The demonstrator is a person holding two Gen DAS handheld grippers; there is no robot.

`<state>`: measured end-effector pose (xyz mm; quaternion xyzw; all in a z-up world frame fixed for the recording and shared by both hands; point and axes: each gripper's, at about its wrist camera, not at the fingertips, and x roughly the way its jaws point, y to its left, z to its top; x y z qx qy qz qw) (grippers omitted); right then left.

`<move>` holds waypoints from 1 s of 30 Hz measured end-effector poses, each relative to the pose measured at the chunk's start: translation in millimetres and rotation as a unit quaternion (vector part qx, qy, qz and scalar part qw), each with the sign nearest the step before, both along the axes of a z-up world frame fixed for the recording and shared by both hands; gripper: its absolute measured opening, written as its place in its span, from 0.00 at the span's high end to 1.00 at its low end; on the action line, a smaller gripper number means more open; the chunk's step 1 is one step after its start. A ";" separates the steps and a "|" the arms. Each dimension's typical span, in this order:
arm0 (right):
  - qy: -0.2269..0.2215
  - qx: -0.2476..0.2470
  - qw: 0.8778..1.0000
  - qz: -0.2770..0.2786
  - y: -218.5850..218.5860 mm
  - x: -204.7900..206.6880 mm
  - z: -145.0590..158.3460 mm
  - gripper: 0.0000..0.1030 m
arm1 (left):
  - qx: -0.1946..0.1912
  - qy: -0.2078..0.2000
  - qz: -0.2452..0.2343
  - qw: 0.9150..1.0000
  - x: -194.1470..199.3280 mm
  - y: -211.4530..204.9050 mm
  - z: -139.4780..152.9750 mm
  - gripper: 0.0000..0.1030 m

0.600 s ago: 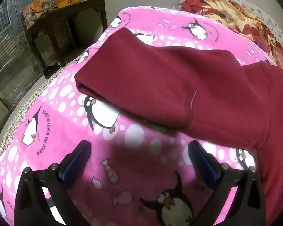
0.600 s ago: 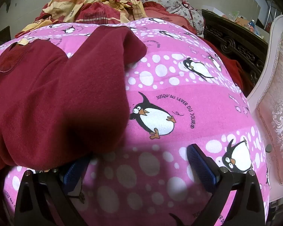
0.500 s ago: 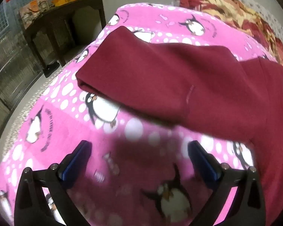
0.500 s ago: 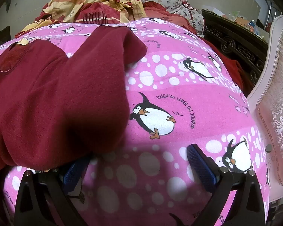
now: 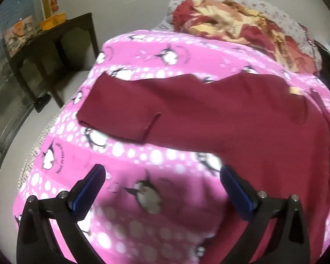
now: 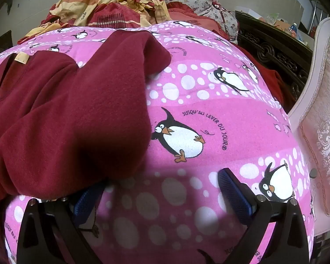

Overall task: Fold small clothes
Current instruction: 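Lower the dark red sweater onto the pink sheet and spread it flat with both tools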

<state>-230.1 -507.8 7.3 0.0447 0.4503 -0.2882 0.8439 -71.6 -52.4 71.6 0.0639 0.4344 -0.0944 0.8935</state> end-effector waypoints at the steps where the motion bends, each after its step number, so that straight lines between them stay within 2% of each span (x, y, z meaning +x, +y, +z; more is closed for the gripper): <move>1: 0.000 0.000 1.000 0.000 0.1 0.1 0.0 0.00 | -0.005 0.002 -0.007 1.000 -3.1 -5.0 2.6 0.00; 16: 0.002 -0.003 1.000 0.000 0.2 -4.7 1.4 0.00 | -0.012 -0.003 -0.043 0.999 -35.1 -42.9 29.6 0.00; 21: 0.034 0.020 0.999 -0.017 7.6 -2.3 9.3 0.00 | -0.016 -0.010 -0.052 0.998 -45.5 -46.1 37.7 0.00; 22: 0.043 0.033 0.998 -0.016 11.5 -7.0 14.8 0.00 | -0.015 -0.013 -0.054 0.998 -47.5 -46.5 38.9 0.00; 26: 0.029 0.048 0.998 -0.003 36.8 -35.6 42.1 0.00 | -0.008 -0.021 -0.059 0.998 -54.2 -46.6 43.3 0.00; 30: 0.008 0.100 0.994 0.033 72.7 -62.2 85.2 0.00 | -0.014 -0.021 -0.067 0.997 -60.2 -46.3 47.0 0.00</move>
